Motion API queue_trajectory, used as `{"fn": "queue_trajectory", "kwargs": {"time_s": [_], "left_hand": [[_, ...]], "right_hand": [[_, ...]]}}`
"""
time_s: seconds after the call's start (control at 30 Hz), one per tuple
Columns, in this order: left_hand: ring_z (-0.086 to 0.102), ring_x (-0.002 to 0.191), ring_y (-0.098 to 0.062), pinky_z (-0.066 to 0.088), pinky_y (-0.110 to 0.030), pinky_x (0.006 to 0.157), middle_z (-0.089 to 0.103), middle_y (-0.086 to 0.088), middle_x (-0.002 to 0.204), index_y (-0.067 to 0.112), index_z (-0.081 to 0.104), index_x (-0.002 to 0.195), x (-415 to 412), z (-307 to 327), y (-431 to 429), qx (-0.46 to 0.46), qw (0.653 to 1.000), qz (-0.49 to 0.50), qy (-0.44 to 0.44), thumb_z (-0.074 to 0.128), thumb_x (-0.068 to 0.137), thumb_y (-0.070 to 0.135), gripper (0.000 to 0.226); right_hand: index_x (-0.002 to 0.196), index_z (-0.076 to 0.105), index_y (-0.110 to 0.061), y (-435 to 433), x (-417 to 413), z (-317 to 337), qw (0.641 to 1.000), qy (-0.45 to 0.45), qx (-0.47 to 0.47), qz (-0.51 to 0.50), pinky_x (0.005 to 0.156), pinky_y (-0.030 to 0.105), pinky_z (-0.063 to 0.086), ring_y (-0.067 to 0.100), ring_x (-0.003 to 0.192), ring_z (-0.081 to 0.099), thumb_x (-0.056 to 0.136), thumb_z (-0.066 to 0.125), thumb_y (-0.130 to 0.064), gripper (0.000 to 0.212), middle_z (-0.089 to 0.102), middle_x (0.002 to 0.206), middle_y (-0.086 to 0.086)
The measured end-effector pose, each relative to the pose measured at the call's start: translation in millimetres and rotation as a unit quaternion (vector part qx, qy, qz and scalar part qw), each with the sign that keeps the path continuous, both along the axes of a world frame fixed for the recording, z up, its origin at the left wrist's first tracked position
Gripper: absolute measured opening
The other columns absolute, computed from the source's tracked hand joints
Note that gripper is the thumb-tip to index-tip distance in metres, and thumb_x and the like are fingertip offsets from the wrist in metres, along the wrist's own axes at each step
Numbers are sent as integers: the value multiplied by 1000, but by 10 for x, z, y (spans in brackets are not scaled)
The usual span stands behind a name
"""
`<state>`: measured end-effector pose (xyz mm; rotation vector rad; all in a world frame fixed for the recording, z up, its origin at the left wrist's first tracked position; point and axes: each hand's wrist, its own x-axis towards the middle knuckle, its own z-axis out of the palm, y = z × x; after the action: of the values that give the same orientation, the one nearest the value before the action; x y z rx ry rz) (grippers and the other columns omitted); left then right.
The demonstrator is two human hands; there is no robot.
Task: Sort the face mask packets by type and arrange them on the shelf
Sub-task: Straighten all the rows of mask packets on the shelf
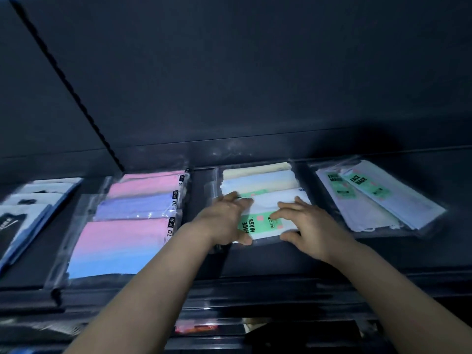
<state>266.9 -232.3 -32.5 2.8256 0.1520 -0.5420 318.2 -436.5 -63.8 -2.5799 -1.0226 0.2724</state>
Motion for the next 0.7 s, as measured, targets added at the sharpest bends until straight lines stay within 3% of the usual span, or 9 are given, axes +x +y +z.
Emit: {"fn": "queue_trajectory", "kwargs": {"time_s": [0.17, 0.23, 0.3, 0.37, 0.47, 0.57, 0.63, 0.7], "left_hand": [[-1, 151, -27, 16, -43, 121, -3, -2, 164, 30, 10, 154, 87, -10, 39, 29, 999, -4, 13, 74, 81, 35, 97], [2, 150, -26, 19, -44, 120, -2, -3, 164, 26, 12, 154, 119, 46, -68, 43, 999, -16, -26, 71, 84, 35, 92], [16, 148, -22, 25, -37, 117, 11, -1, 162, 26, 19, 152, 168, 101, -265, -7, 997, -24, -75, 67, 87, 37, 82], [30, 142, -19, 30, -31, 110, 29, 3, 156, 26, 29, 149, 238, 142, -504, -62, 993, -37, -96, 63, 90, 38, 69], [43, 133, -22, 39, -31, 104, 46, -2, 146, 20, 41, 142, 420, 134, -894, -82, 990, -48, -102, 58, 93, 34, 53], [54, 118, -28, 46, -30, 90, 60, -9, 127, 13, 53, 126, 645, 111, -1268, -141, 981, 9, -131, 55, 92, 23, 35], [58, 109, -29, 45, -28, 81, 63, -10, 113, 11, 56, 115, 809, 86, -1495, -199, 965, 82, -147, 54, 92, 18, 24], [60, 97, -30, 45, -28, 73, 59, -10, 98, 9, 56, 101, 982, 21, -1644, -260, 943, 157, -138, 55, 91, 15, 12]], "right_hand": [[133, 51, -33, -16, 19, 8, 997, -10, 41, -61, 116, 45, 22, 13, 145, 19, 89, 62, -33, 46, 35, 152, -10], [127, 59, -27, -199, 33, 22, 985, -88, 71, -133, 112, 44, 31, 16, 141, 31, 88, 63, -26, 39, 48, 144, -3], [124, 61, -24, -456, 49, 18, 968, -141, 44, -204, 110, 45, 32, 21, 140, 33, 88, 62, -19, 36, 51, 142, 2], [130, 56, -24, -717, 83, 18, 957, -125, -7, -261, 113, 46, 27, 22, 144, 24, 90, 58, -20, 40, 42, 148, 3], [141, 42, -22, -1050, 193, 49, 946, -103, -56, -301, 114, 47, 24, 27, 146, 14, 92, 56, -31, 52, 30, 154, 7], [146, 33, -21, -1229, 341, 54, 947, -87, -85, -299, 116, 46, 22, 36, 145, 10, 88, 60, -41, 66, 24, 155, 13], [147, 27, -18, -1318, 446, 42, 949, -30, -84, -303, 113, 44, 27, 39, 142, 17, 87, 61, -44, 74, 24, 153, 17], [147, 24, -12, -1376, 523, 38, 949, 1, -91, -303, 101, 40, 37, 36, 130, 40, 88, 59, -42, 75, 40, 141, 20]]}}
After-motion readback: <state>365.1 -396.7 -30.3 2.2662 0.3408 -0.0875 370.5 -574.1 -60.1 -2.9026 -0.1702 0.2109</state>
